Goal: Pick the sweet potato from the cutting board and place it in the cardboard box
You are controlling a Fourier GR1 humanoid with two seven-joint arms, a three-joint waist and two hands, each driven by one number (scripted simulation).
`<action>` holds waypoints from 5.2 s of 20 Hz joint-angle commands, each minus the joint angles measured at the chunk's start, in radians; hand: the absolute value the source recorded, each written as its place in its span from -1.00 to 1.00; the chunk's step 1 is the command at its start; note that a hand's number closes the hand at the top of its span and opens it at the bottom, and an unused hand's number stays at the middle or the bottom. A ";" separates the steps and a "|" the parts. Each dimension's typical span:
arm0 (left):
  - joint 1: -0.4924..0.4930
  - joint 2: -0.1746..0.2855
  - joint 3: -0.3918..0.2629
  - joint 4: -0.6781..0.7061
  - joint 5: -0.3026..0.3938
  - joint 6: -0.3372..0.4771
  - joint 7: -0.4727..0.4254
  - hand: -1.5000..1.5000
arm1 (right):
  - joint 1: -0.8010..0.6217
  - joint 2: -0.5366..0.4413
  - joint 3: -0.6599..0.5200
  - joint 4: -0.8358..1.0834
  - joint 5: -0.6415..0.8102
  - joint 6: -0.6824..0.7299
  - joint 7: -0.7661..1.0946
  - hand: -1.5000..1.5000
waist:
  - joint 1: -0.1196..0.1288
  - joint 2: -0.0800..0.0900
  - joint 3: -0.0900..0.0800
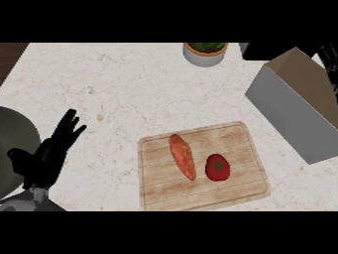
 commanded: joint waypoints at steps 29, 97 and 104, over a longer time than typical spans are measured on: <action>-0.218 0.056 -0.077 -0.095 -0.238 -0.089 -0.036 0.00 | -0.489 -0.011 0.524 0.107 0.472 0.581 0.145 -1.00 | -0.020 0.021 0.010; -0.218 -0.092 0.163 -0.114 -0.419 -0.286 -0.018 0.00 | -0.217 0.518 0.562 0.535 1.371 0.482 0.082 1.00 | -0.016 0.030 0.012; -0.185 -0.115 0.156 -0.122 -0.432 -0.286 -0.047 0.00 | -0.303 0.492 0.484 0.560 1.401 0.366 -0.026 1.00 | -0.017 0.028 0.012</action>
